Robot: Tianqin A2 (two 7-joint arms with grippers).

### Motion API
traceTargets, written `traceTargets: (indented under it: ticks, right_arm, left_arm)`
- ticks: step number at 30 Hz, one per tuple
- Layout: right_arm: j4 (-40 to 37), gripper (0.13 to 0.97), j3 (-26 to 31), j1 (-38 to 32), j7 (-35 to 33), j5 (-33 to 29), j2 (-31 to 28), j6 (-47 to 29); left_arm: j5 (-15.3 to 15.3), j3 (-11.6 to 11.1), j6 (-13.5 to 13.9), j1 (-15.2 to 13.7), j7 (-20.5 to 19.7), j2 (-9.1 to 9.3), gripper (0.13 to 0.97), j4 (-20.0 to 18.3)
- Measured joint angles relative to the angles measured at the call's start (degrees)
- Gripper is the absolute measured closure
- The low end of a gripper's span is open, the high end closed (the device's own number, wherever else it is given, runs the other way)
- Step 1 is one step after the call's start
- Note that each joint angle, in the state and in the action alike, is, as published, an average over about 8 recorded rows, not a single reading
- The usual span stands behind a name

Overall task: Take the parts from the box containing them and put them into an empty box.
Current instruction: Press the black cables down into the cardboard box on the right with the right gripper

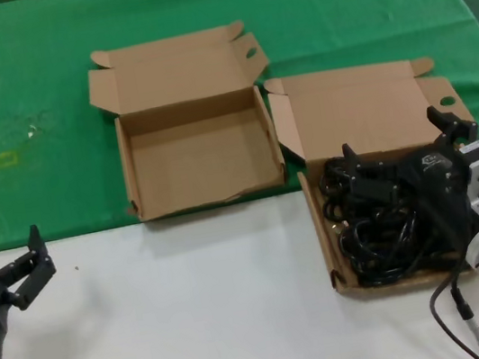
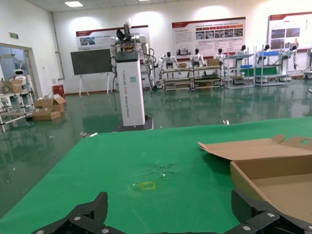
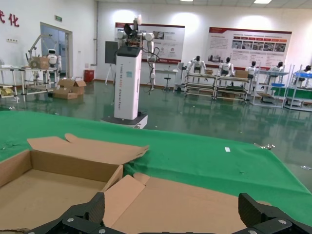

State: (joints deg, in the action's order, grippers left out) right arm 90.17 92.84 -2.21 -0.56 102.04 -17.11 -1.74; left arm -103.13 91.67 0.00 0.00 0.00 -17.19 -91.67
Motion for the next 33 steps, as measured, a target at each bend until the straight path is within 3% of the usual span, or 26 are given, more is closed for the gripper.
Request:
traceTargets:
  ticks: [7, 15, 17, 19, 26, 33]
  right_arm:
    - [0.1, 0.129, 0.1, 0.0, 0.0, 0.0, 0.0, 0.0]
    - [0.7, 0.129, 1.9, 0.0, 0.5, 0.9, -1.6, 1.2]
    - [1.1, 0.129, 3.2, 0.0, 0.8, 2.1, -3.2, 2.3]
    - [1.6, 0.129, 5.2, -0.2, 0.9, 4.0, -5.5, 3.6]
    - [3.9, 0.129, 13.5, -1.9, 1.3, 11.8, -17.9, 6.9]
    - [6.3, 0.129, 20.5, -6.0, 5.0, 14.4, -33.0, 2.1]
  left_arm:
    - [0.0, 0.0, 0.0, 0.0, 0.0, 0.0, 0.259, 0.0]
    - [0.0, 0.0, 0.0, 0.0, 0.0, 0.0, 0.431, 0.0]
    - [0.0, 0.0, 0.0, 0.0, 0.0, 0.0, 0.431, 0.0]
    - [0.0, 0.0, 0.0, 0.0, 0.0, 0.0, 0.431, 0.0]
    - [0.0, 0.0, 0.0, 0.0, 0.0, 0.0, 0.628, 0.0]
    - [0.0, 0.0, 0.0, 0.0, 0.0, 0.0, 0.763, 0.0]
